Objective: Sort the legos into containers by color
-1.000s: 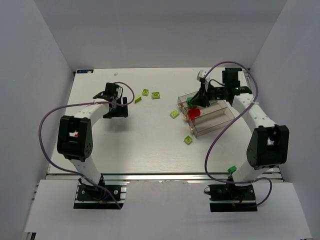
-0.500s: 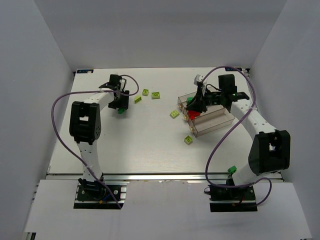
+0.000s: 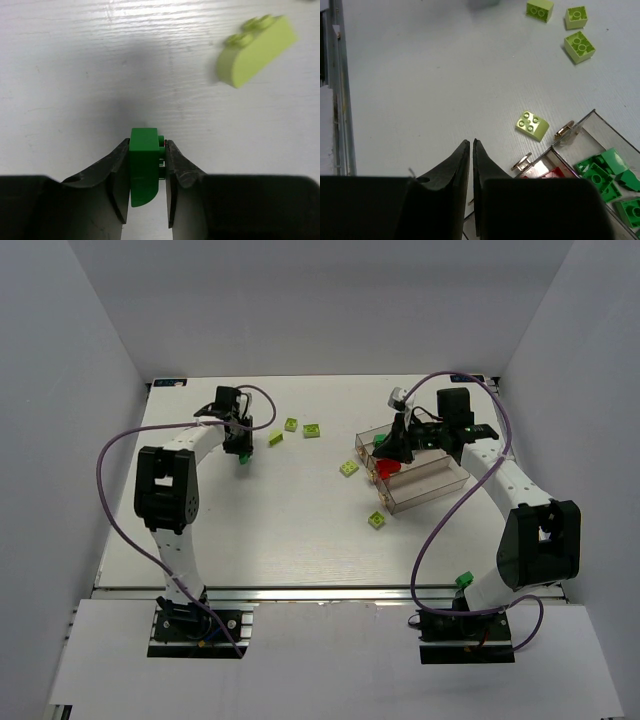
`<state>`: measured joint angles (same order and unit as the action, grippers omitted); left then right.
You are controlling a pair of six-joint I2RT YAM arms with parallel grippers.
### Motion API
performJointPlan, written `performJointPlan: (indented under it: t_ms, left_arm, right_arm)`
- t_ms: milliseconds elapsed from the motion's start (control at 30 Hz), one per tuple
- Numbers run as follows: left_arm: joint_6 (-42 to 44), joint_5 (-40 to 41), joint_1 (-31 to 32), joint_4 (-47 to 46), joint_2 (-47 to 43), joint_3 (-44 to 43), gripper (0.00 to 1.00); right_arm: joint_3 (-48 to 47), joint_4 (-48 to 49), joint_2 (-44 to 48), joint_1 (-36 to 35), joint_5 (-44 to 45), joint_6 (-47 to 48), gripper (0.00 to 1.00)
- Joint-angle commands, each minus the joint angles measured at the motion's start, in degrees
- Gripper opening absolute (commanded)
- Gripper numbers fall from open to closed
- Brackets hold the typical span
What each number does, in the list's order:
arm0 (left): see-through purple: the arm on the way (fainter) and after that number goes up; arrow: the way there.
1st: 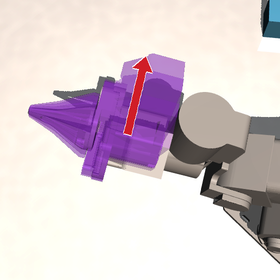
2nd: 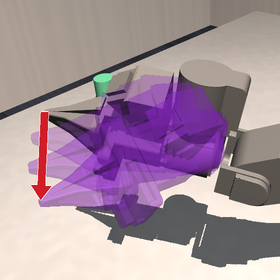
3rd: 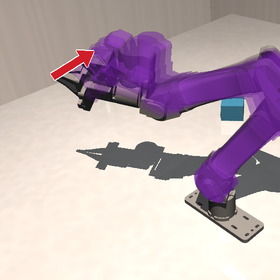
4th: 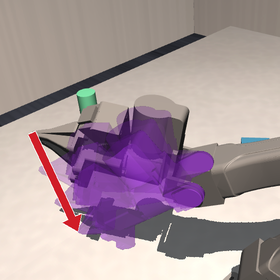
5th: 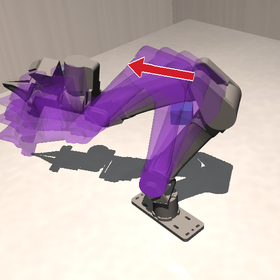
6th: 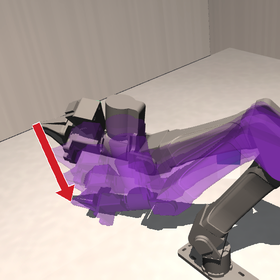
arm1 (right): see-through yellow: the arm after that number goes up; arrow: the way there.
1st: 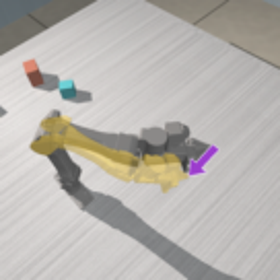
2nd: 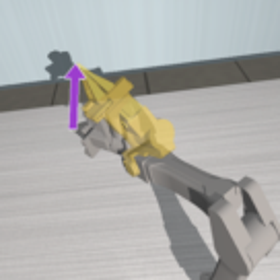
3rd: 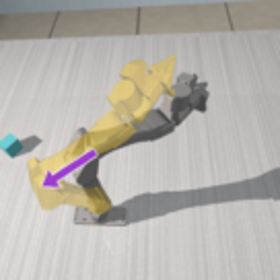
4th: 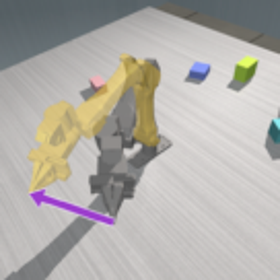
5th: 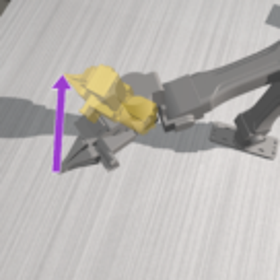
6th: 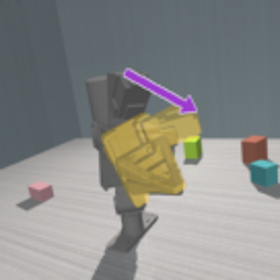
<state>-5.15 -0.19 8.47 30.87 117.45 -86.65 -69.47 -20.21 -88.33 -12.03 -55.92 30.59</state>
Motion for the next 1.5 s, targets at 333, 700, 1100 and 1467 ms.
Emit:
performJointPlan:
  t_ms: [333, 700, 1100, 1467]
  left_arm:
    - [-21.8, -23.7, 12.1, -21.4, -17.4, 8.0, 0.02]
    - [-30.8, -26.7, 21.1, -29.6, 0.1, -9.6, 0.08]
    - [-36.5, -22.2, 25.2, -29.1, 15.6, -28.3, 0.19]
    - [-35.0, -16.4, 26.6, -24.3, 19.9, -32.7, 0.49]
  right_arm:
    - [3.6, 10.1, 5.1, 0.0, 17.3, -10.6, 0.49]
    - [7.3, 12.2, 10.3, 2.9, 27.3, -13.9, 0.89]
    - [13.5, 12.9, 15.2, 5.1, 25.9, -15.1, 0.89]
    - [13.9, 13.2, 15.1, 5.8, 24.8, -15.3, 0.89]
